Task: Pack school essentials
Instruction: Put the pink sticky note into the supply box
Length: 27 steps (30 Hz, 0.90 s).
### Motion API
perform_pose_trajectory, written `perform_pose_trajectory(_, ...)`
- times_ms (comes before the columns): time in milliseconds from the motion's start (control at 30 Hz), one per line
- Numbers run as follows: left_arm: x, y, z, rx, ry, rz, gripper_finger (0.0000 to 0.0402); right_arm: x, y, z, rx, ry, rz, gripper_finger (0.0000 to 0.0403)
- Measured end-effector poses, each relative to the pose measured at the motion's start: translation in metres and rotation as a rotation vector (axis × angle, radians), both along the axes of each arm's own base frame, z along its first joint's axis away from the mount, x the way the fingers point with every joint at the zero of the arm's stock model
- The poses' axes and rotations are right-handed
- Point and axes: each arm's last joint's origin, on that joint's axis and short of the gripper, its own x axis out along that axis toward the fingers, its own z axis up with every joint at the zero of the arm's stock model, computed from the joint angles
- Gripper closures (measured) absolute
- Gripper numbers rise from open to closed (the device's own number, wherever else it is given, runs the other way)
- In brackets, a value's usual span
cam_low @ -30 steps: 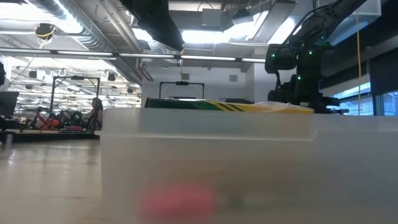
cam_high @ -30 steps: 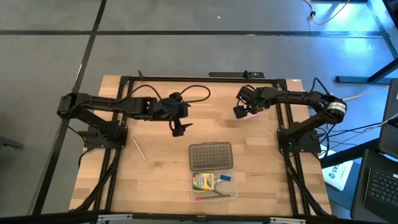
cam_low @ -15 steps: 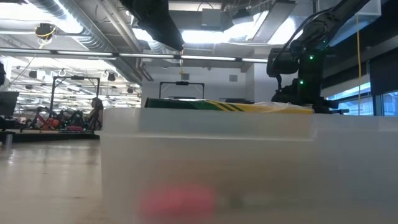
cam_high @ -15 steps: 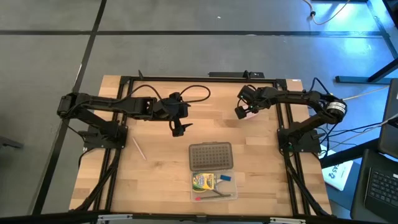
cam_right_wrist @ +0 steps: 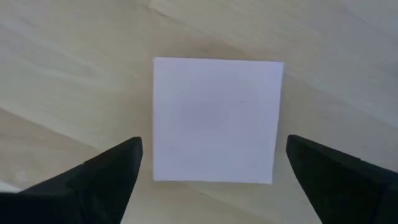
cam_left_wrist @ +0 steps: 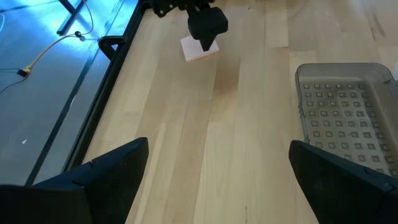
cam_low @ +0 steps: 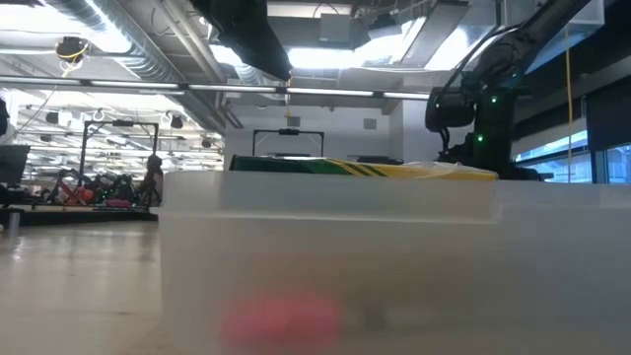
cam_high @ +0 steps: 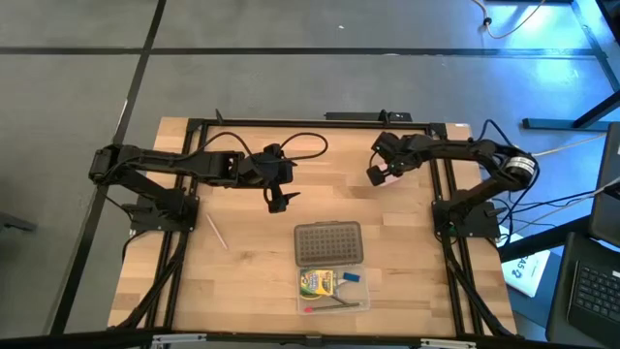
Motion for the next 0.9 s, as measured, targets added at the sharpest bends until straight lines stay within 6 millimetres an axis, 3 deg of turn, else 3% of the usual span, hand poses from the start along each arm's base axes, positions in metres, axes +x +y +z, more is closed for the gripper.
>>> perform_pose_trajectory(367, 0.0, 0.0, 0.0, 0.0, 0.0, 0.0, 0.0019, 0.005, -0.003, -0.016, 0.042, 0.031, 0.056, 0.0004)
perform_pose_trajectory(900, 0.0, 0.0, 0.0, 0.0, 0.0, 0.0, 0.0019, 0.008, -0.008, -0.013, -0.001, 0.046, 0.029, 0.0004)
